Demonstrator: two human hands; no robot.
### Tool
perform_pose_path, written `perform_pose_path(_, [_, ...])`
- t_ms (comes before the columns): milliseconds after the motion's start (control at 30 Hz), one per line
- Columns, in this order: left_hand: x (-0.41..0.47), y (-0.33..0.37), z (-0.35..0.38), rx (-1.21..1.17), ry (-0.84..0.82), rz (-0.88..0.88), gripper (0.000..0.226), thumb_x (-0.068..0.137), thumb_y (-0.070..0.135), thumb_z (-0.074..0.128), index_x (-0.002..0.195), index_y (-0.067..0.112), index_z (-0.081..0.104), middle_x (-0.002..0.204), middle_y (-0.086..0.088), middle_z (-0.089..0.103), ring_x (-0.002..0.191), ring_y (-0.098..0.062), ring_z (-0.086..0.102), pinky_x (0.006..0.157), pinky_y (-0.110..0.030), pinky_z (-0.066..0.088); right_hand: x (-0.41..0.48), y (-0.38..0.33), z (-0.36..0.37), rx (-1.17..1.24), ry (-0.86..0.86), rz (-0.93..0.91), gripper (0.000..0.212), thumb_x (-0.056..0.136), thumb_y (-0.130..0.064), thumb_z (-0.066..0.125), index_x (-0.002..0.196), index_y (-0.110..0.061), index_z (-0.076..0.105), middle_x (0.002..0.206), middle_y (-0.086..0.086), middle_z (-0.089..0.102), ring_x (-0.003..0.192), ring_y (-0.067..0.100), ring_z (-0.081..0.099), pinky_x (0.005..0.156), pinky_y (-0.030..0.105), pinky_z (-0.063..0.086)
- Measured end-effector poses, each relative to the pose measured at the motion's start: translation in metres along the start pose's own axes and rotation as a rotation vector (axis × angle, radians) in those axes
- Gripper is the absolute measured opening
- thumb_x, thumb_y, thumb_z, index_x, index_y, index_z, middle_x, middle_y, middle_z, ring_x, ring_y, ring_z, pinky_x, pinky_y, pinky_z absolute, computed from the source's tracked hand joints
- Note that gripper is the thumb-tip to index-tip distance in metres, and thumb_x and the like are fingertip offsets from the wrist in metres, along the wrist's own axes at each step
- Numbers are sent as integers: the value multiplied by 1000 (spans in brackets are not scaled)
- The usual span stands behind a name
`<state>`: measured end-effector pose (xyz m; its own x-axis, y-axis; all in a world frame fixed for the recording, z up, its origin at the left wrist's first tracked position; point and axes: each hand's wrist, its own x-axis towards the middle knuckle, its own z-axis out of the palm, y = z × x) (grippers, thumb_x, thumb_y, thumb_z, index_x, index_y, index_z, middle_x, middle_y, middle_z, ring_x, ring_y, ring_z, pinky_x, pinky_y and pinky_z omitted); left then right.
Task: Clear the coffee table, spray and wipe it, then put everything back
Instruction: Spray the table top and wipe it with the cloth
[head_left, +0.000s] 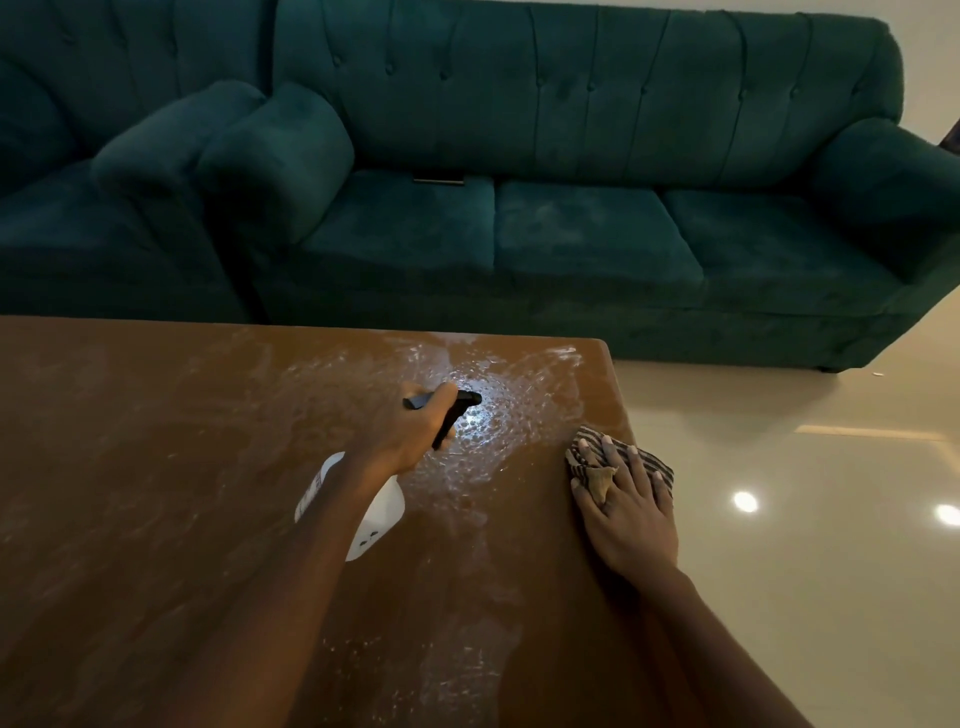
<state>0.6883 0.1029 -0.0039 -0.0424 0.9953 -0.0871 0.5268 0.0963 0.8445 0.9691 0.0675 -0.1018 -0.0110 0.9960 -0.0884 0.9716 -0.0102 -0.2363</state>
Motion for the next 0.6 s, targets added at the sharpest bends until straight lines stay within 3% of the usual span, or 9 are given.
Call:
perform_pose_path(100, [6, 4, 5, 36, -9, -36, 54, 97, 53, 43, 67, 15, 66, 45, 7, 59, 34, -2, 47, 43, -21, 36, 19, 2, -3, 23, 4, 39, 59, 97, -66, 13, 151, -51, -5, 164, -17, -5, 150, 12, -14, 120, 40, -6])
perform_pose_path(267, [13, 0, 6, 22, 8, -36, 50, 103, 50, 39, 80, 16, 68, 80, -6, 73, 52, -11, 51, 54, -26, 38, 69, 1, -6, 46, -3, 65, 63, 96, -67, 14, 153, -47, -3, 166, -12, -2, 152, 16, -9, 120, 44, -3])
perform_pose_path(367, [13, 2, 4, 25, 50, -13, 54, 100, 50, 40, 75, 13, 71, 63, 2, 69, 46, -6, 53, 50, -23, 39, 103, -15, -10, 41, -34, 63, 66, 97, -68, 12, 156, -41, -2, 166, -8, -5, 151, 19, -12, 120, 47, -6])
perform_pose_path(500, [12, 1, 5, 23, 64, -50, 67, 84, 61, 36, 72, 5, 70, 60, -8, 64, 52, -18, 54, 54, -29, 41, 107, -50, -7, -41, -87, -193, 68, 97, -68, 10, 157, -35, 8, 164, -9, -10, 151, 19, -12, 120, 46, -8])
perform_pose_path(600, [16, 0, 6, -1, 61, -34, 59, 88, 58, 36, 72, 14, 71, 64, -1, 68, 50, -10, 54, 51, -24, 40, 69, -42, -1, -62, -97, -414, 64, 94, -71, 5, 153, -47, 5, 161, -18, -12, 150, 12, -16, 116, 35, -15])
